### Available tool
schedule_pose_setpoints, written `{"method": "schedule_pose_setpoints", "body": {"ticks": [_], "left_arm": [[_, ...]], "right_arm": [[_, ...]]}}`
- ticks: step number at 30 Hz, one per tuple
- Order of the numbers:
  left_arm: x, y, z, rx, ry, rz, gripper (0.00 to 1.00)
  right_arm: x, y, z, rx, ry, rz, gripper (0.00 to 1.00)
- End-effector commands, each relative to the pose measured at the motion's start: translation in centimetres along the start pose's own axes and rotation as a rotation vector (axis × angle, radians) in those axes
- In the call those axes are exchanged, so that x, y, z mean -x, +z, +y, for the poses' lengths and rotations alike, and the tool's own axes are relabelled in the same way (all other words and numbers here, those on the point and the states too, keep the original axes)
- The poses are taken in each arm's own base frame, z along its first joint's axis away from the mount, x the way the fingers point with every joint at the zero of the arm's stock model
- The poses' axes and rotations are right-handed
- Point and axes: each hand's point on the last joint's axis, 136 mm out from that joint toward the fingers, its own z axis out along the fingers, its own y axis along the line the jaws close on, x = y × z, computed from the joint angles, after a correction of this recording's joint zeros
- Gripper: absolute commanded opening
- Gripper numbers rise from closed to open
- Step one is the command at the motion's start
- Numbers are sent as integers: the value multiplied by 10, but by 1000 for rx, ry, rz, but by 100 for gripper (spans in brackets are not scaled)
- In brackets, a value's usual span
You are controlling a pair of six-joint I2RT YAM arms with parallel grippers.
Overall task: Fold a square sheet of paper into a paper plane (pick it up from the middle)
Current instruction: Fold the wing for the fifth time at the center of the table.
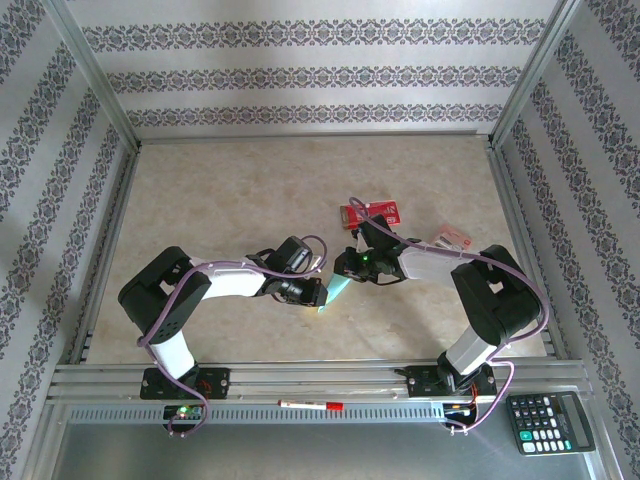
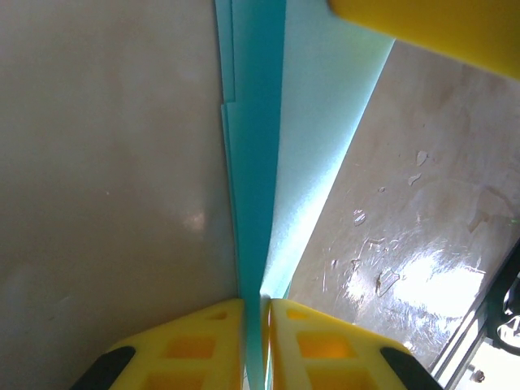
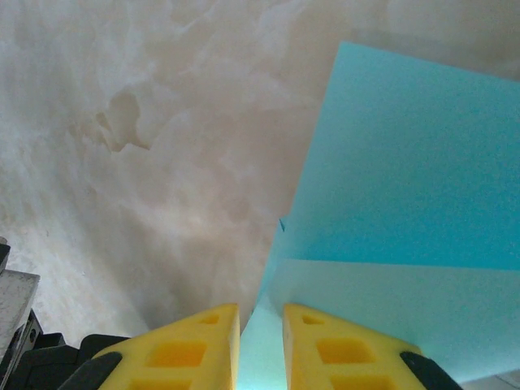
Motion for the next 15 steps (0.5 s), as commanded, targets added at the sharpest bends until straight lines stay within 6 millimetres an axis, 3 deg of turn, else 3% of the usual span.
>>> {"method": "schedule_pose_setpoints", "body": {"ticks": [1,15], "left_arm": [[-23,8,13,44,-24,89,15],[-24,9,13,36,-24,100,16]], "right_arm": [[5,-3,-3,-18,-22,-14,21],[10,9,-4,-15,-34,11,21]]}}
